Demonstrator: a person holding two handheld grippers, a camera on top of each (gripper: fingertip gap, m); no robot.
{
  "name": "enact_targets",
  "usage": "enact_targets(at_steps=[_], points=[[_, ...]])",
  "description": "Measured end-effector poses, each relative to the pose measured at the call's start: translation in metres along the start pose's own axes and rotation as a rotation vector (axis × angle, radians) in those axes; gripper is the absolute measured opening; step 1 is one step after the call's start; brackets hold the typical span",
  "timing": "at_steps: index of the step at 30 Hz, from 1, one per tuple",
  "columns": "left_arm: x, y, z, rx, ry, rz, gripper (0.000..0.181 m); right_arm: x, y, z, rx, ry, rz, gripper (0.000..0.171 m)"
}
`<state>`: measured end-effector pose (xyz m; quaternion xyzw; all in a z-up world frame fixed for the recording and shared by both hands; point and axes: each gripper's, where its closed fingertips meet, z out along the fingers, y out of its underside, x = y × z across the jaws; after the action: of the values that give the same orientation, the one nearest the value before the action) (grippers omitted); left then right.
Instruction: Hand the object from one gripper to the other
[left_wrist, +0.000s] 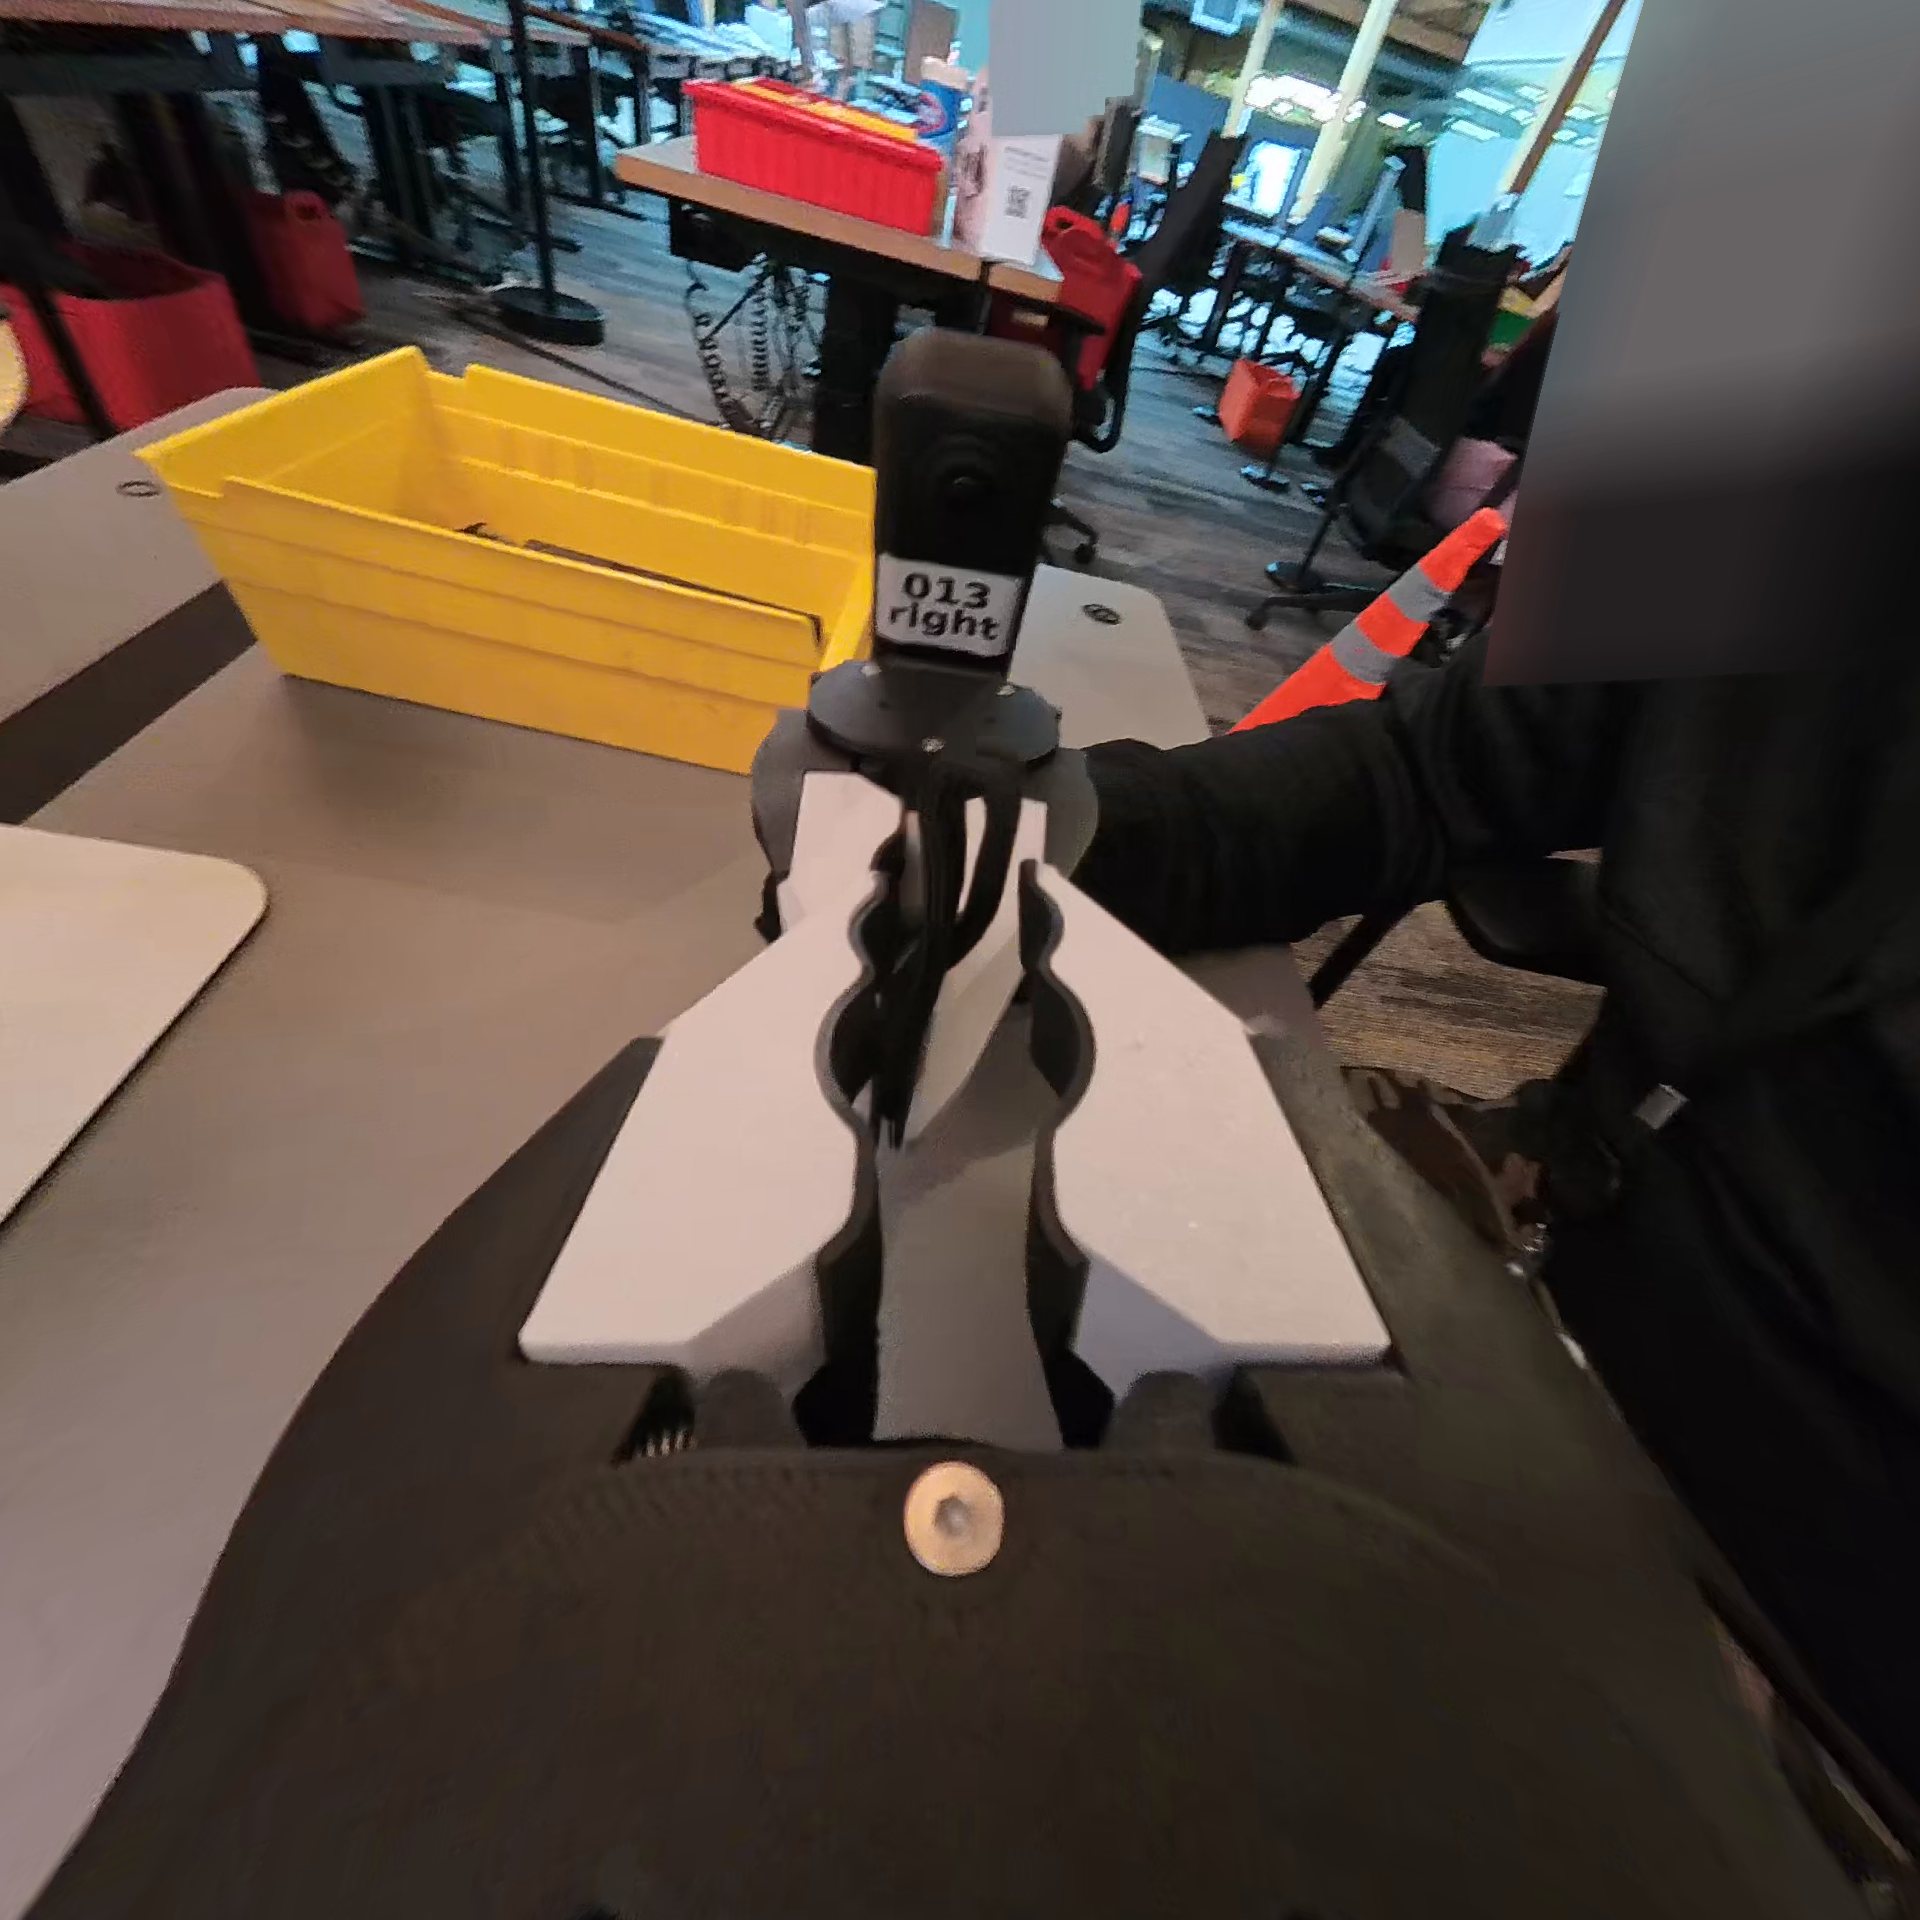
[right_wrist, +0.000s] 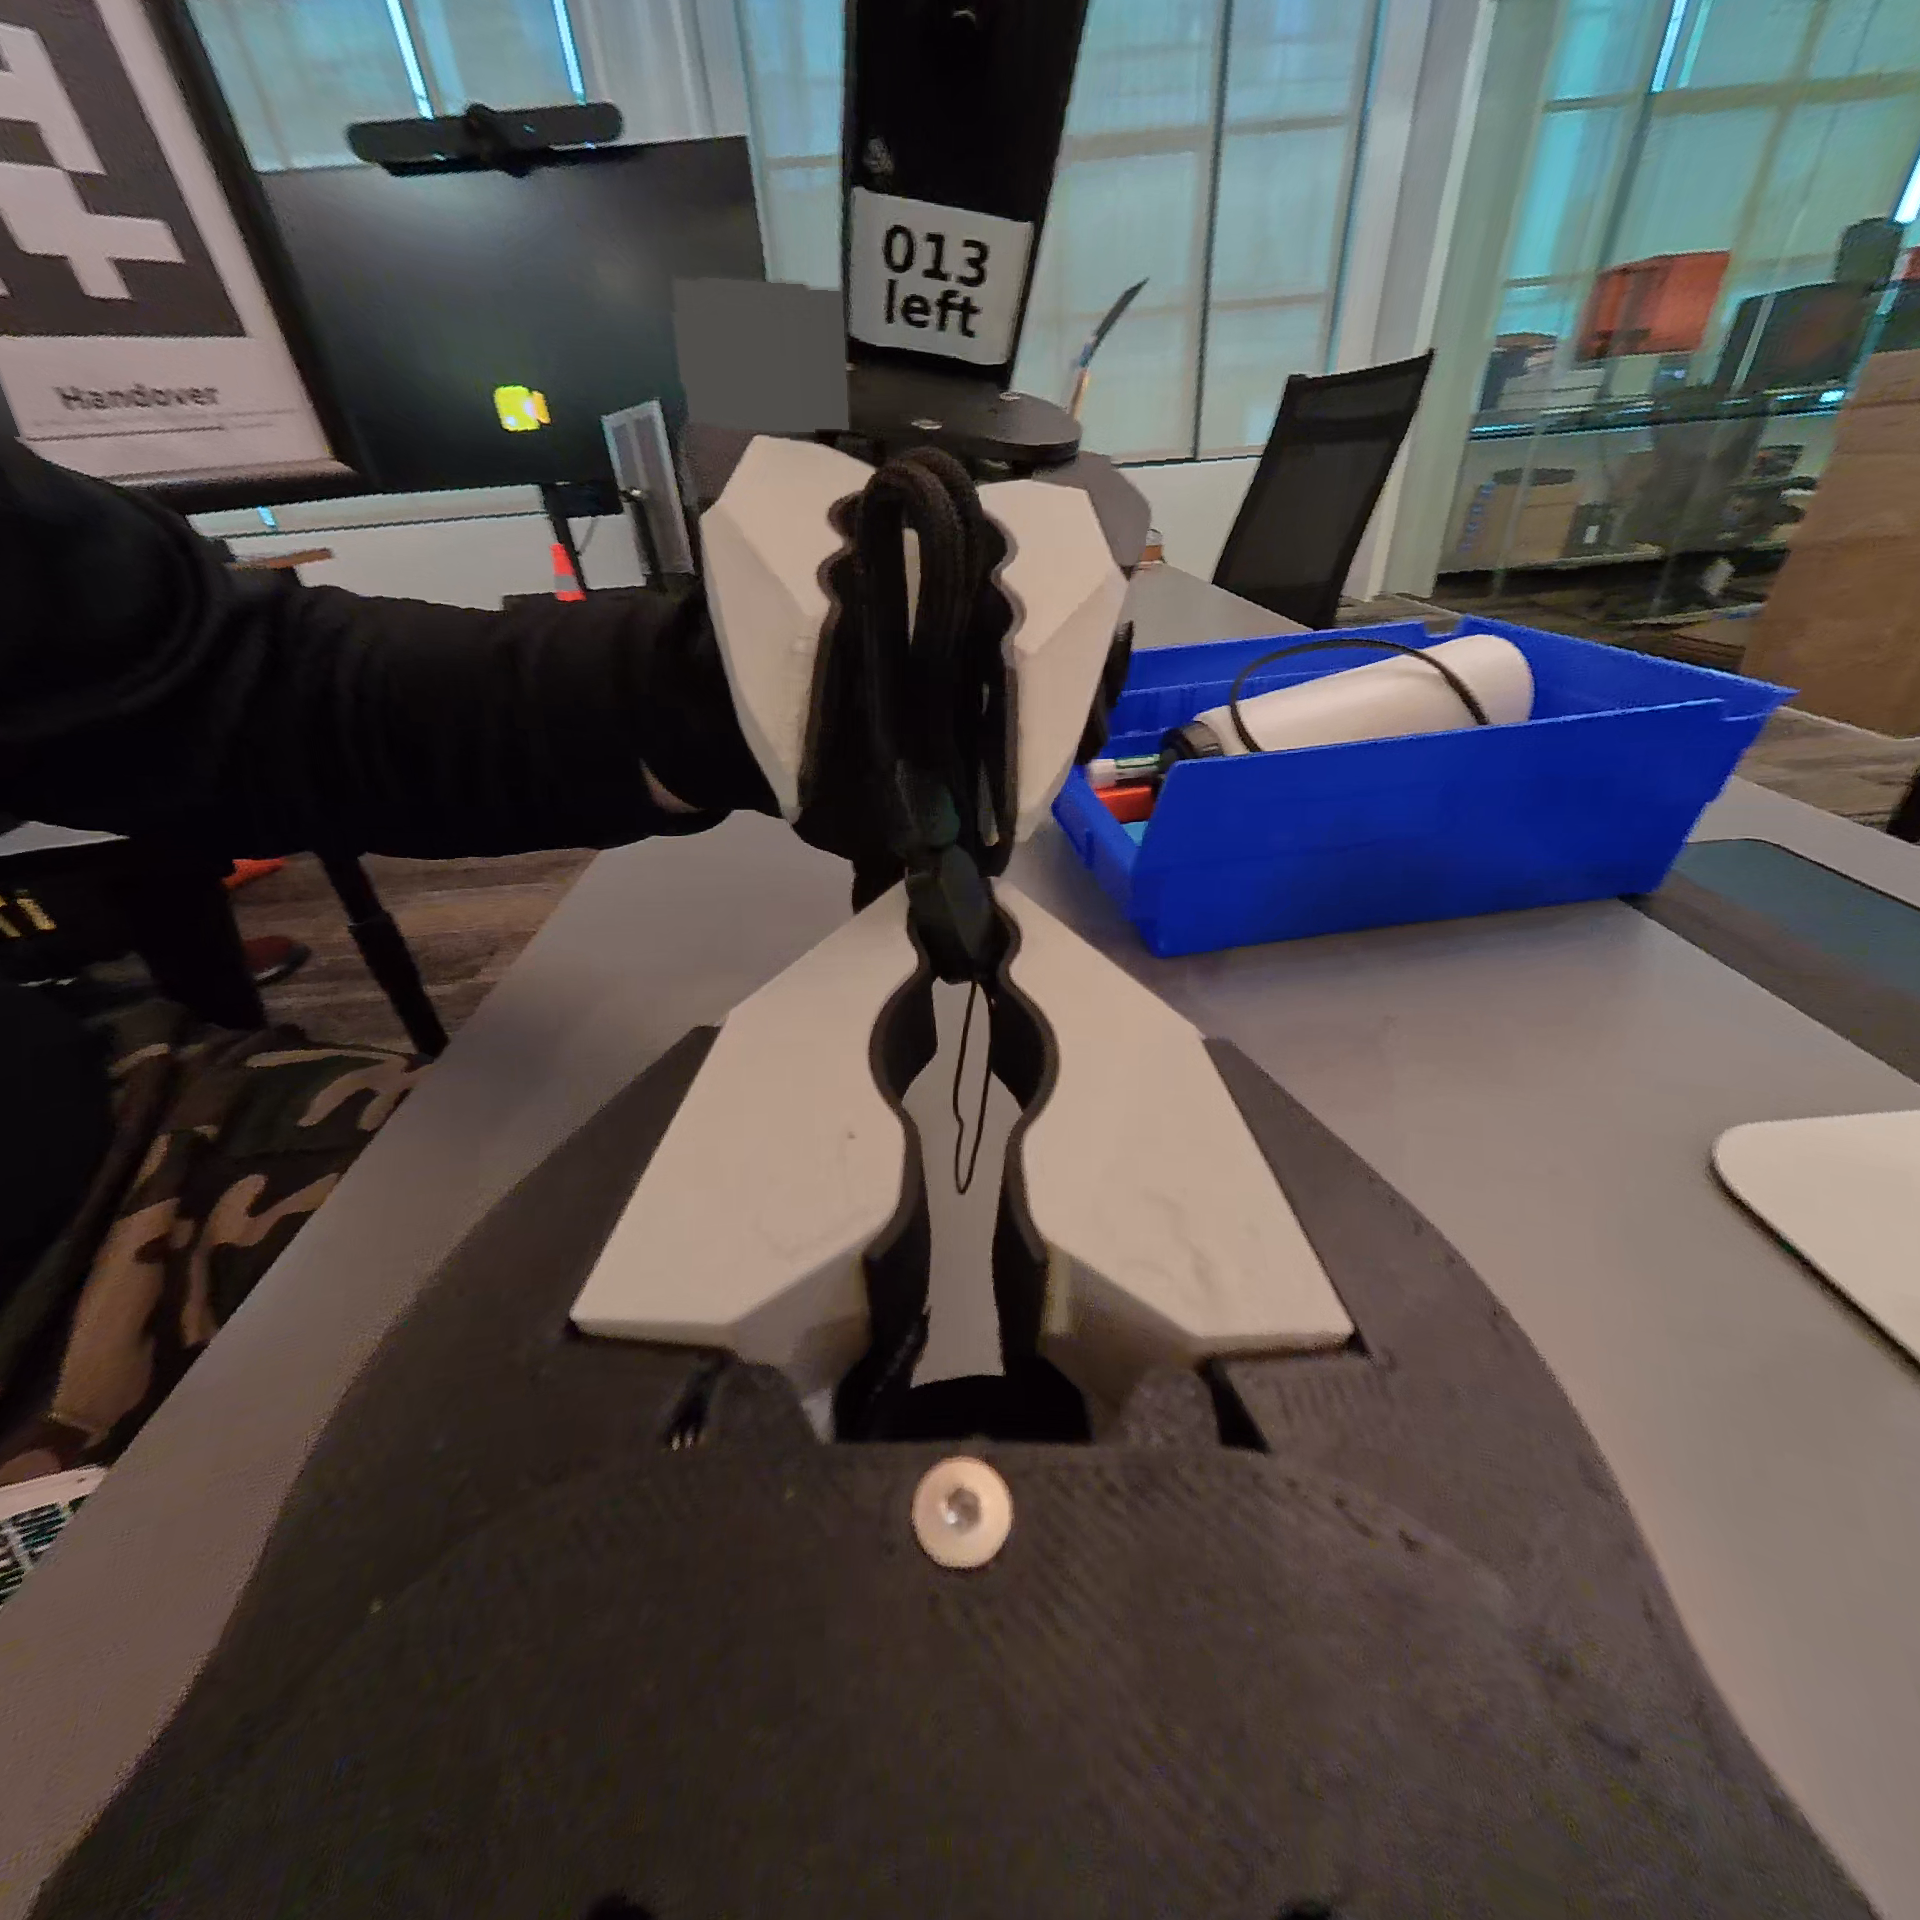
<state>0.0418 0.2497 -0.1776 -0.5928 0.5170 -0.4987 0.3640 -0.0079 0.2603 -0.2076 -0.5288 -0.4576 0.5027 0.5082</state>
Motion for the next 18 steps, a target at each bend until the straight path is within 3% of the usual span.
enact_targets(at_steps=[7,14,18], points=[[-0.01,0.007,-0.003,-0.001,-0.056,-0.049,0.043,0.026,0.005,-0.007,-0.089,0.204,-0.151,0.0],[-0.005,0.0,-0.019,0.122,0.119,-0.322,0.059,0.044,0.011,-0.014,-0.34,0.474,-0.692,0.0],[-0.007,0.013,-0.018,0.074,0.119,-0.379,0.063,0.043,0.012,-0.012,-0.401,0.535,-0.876,0.0]])
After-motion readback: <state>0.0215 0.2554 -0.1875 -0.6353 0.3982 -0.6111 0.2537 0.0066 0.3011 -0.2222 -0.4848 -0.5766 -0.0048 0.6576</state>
